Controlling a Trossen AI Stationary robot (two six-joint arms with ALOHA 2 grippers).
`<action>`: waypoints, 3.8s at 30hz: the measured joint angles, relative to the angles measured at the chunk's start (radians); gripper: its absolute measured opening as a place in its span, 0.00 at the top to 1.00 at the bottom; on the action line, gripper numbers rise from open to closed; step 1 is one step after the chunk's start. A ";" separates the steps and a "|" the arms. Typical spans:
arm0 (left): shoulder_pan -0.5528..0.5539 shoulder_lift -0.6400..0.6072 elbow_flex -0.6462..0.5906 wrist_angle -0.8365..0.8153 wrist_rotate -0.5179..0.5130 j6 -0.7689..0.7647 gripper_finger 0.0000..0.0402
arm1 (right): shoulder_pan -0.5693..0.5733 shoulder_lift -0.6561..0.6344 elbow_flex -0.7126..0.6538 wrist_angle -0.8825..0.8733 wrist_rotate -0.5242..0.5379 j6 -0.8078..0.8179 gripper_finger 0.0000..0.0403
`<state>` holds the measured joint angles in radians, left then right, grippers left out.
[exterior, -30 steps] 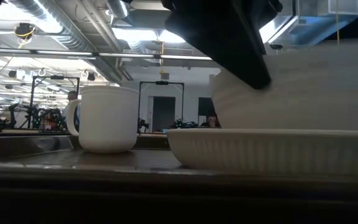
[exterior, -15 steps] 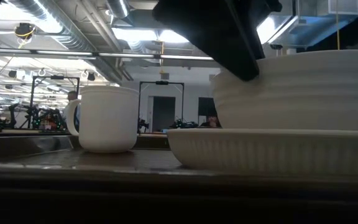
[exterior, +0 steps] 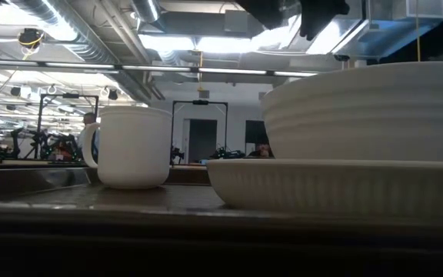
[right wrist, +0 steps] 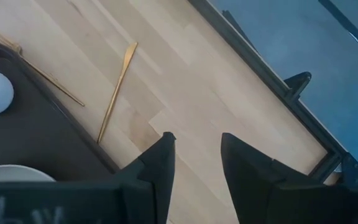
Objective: Set up tray
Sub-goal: Put the brown napkin on the black serving tray to the bottom of the white mug
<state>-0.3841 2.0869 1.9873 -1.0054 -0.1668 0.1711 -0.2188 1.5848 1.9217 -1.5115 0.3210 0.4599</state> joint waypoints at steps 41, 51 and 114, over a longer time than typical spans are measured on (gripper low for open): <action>-0.325 -0.648 -1.002 -0.158 0.171 -1.826 0.48 | 0.006 0.000 -0.209 0.047 -0.037 -0.019 0.67; -0.362 -0.646 -1.237 0.125 0.284 -1.946 0.47 | 0.009 0.000 -0.203 0.060 -0.062 -0.019 0.67; -0.350 -0.827 -0.796 0.237 -0.014 -1.457 0.99 | 0.009 0.000 -0.201 0.060 -0.062 -0.073 0.67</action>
<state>-0.7342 1.2602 1.1912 -0.7684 -0.1804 -1.2858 -0.2100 1.5848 1.7203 -1.4519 0.2588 0.3871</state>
